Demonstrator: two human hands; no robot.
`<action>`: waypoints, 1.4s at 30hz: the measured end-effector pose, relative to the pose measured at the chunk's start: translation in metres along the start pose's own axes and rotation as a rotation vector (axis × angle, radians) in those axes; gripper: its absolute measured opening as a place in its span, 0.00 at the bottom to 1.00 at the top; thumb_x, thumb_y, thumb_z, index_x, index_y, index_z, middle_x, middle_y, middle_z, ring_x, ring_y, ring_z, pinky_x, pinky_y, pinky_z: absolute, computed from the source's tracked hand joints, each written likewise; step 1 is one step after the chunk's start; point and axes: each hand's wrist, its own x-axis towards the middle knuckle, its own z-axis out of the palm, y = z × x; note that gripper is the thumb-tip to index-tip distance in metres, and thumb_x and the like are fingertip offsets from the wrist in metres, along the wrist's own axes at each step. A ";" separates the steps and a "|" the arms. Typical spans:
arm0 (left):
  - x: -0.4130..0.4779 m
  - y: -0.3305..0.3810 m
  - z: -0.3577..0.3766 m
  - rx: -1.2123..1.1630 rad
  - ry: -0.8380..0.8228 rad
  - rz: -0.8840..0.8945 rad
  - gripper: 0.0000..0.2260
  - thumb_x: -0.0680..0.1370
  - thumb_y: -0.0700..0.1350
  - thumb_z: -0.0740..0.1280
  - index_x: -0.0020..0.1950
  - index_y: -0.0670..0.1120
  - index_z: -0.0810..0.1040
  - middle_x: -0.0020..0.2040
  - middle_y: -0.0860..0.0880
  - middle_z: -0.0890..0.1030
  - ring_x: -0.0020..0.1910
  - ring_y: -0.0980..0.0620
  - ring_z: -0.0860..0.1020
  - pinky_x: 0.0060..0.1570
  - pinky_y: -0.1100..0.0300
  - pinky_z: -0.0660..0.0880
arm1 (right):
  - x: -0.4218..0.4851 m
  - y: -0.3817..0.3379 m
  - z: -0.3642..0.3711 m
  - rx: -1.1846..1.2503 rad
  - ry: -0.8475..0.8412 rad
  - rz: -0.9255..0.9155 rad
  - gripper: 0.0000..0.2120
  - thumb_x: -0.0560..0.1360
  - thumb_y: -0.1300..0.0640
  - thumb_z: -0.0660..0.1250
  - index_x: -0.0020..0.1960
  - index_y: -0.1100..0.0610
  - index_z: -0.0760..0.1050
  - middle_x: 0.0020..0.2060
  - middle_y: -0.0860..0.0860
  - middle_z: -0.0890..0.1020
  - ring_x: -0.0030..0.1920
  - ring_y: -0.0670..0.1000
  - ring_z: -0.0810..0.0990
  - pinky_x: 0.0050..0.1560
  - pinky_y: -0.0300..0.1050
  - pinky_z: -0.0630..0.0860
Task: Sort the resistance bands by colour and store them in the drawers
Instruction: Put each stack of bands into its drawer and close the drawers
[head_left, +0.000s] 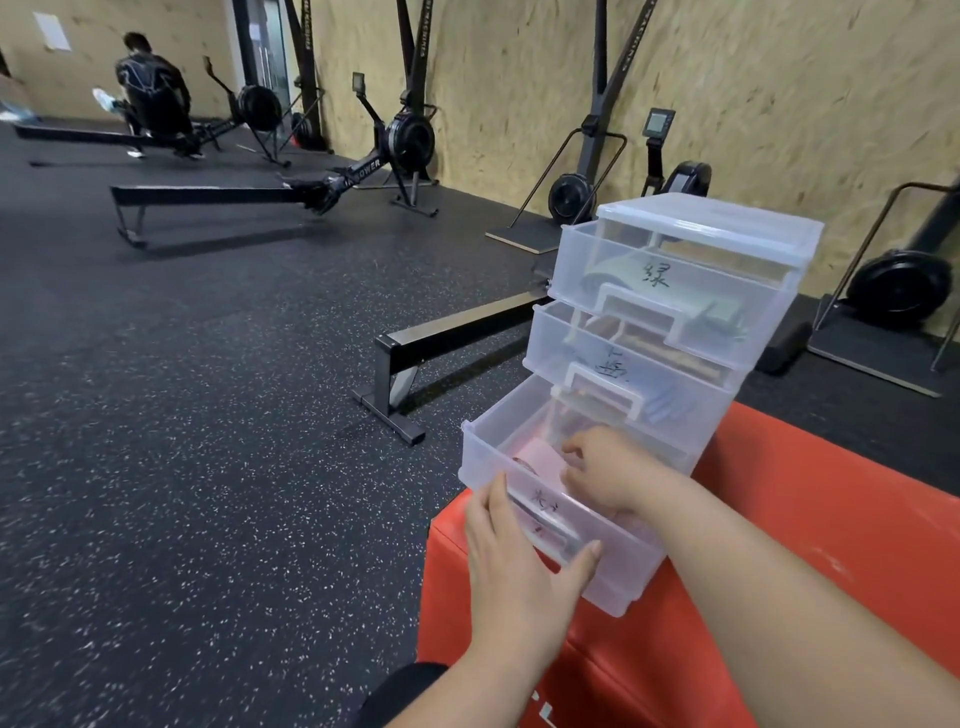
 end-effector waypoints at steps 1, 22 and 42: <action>0.001 0.001 0.002 0.008 0.003 0.001 0.53 0.68 0.70 0.74 0.84 0.53 0.51 0.78 0.55 0.55 0.80 0.50 0.60 0.79 0.49 0.63 | -0.001 -0.001 -0.002 -0.035 0.027 -0.018 0.21 0.81 0.49 0.66 0.73 0.51 0.76 0.67 0.54 0.80 0.66 0.58 0.79 0.67 0.50 0.76; 0.090 0.043 0.049 0.219 -0.183 0.032 0.49 0.71 0.67 0.77 0.79 0.44 0.57 0.72 0.44 0.62 0.72 0.40 0.69 0.68 0.51 0.70 | -0.061 0.064 -0.032 0.397 0.718 -0.113 0.12 0.77 0.60 0.69 0.60 0.52 0.83 0.46 0.45 0.81 0.43 0.44 0.81 0.52 0.47 0.81; -0.058 0.063 0.111 0.174 -0.485 0.600 0.23 0.77 0.57 0.71 0.70 0.52 0.76 0.63 0.54 0.74 0.64 0.52 0.75 0.67 0.53 0.73 | -0.228 0.224 0.089 0.428 0.559 0.221 0.13 0.74 0.62 0.73 0.54 0.46 0.85 0.45 0.42 0.85 0.43 0.41 0.83 0.51 0.40 0.76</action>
